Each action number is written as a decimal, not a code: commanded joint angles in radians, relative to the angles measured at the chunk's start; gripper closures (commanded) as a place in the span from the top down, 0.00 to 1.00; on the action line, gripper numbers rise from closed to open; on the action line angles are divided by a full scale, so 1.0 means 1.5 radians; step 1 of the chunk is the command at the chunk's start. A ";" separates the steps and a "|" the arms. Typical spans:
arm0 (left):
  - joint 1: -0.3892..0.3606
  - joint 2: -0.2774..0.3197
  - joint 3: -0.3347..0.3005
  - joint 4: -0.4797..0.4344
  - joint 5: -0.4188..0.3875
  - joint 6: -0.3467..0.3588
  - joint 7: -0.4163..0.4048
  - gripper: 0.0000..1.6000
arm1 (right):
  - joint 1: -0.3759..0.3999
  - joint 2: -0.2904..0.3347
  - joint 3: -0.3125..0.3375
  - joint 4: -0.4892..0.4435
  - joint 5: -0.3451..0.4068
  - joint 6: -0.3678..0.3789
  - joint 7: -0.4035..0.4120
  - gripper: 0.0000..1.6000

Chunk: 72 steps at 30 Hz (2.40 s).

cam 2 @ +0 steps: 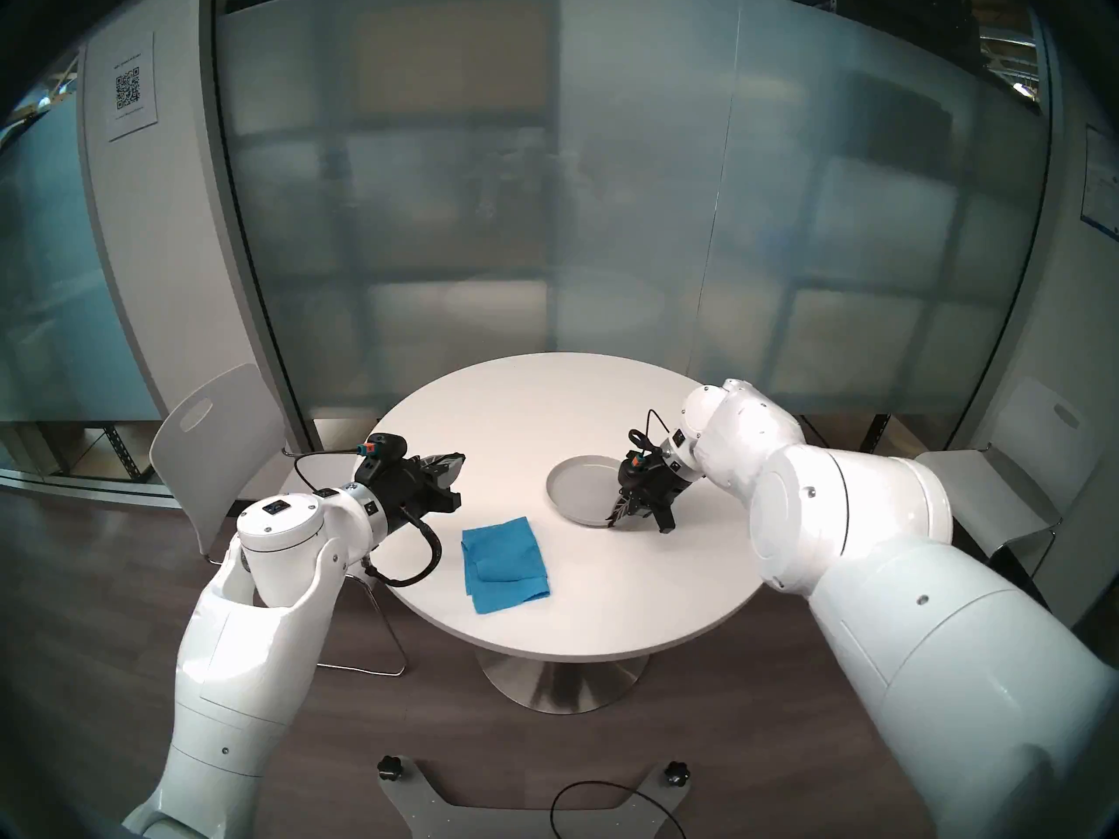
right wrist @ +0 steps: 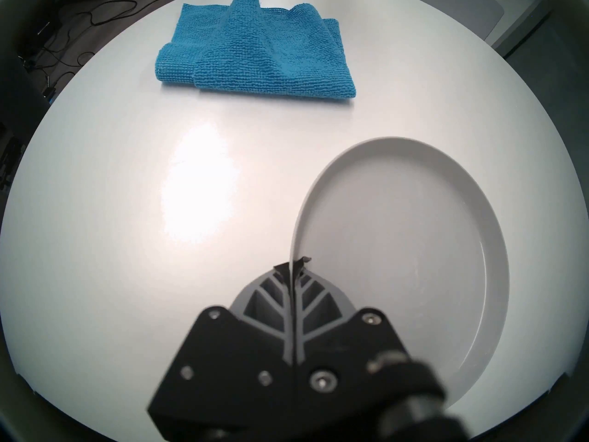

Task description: Fold the napkin in half twice and place it beside the plate

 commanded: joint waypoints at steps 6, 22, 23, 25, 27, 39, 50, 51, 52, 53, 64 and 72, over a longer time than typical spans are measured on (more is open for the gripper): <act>-0.012 -0.003 0.002 -0.007 -0.001 -0.003 0.000 0.30 | -0.006 -0.007 -0.007 -0.005 -0.004 -0.018 0.057 0.00; -0.022 -0.004 0.005 0.005 -0.001 -0.003 0.001 0.31 | -0.008 -0.001 -0.015 -0.005 0.000 -0.036 0.043 0.71; -0.022 -0.004 0.006 0.005 -0.001 -0.003 0.001 0.31 | -0.007 -0.001 -0.016 -0.005 0.000 -0.037 0.035 0.84; -0.023 -0.004 0.006 0.007 -0.001 -0.003 0.001 0.31 | -0.004 0.001 -0.016 -0.005 0.001 -0.039 0.036 0.89; -0.025 -0.004 0.006 0.008 -0.001 -0.003 0.001 0.31 | -0.001 0.003 -0.018 -0.005 0.001 -0.041 0.032 0.89; -0.029 -0.003 0.006 0.014 0.000 -0.003 0.001 0.31 | 0.067 0.020 0.008 -0.005 0.025 -0.059 0.009 0.74; -0.035 -0.007 0.012 0.020 -0.001 -0.003 0.000 0.32 | 0.119 0.057 0.052 -0.005 0.053 -0.070 -0.013 0.81; -0.036 -0.007 0.012 0.020 -0.001 -0.003 0.000 0.32 | 0.120 0.060 0.056 -0.005 0.054 -0.070 -0.011 0.80; -0.036 -0.007 0.012 0.021 -0.001 -0.003 0.000 0.32 | 0.120 0.061 0.058 -0.005 0.056 -0.070 -0.009 0.79; -0.037 -0.007 0.013 0.021 -0.001 -0.003 0.000 0.32 | 0.121 0.064 0.063 -0.005 0.059 -0.070 -0.007 0.79; -0.037 -0.008 0.014 0.022 -0.001 -0.004 0.001 0.32 | 0.110 0.074 0.156 -0.005 0.134 -0.051 -0.006 1.00; -0.033 -0.009 0.013 0.023 -0.001 -0.005 0.002 0.32 | 0.089 0.077 0.246 -0.005 0.213 -0.019 0.004 1.00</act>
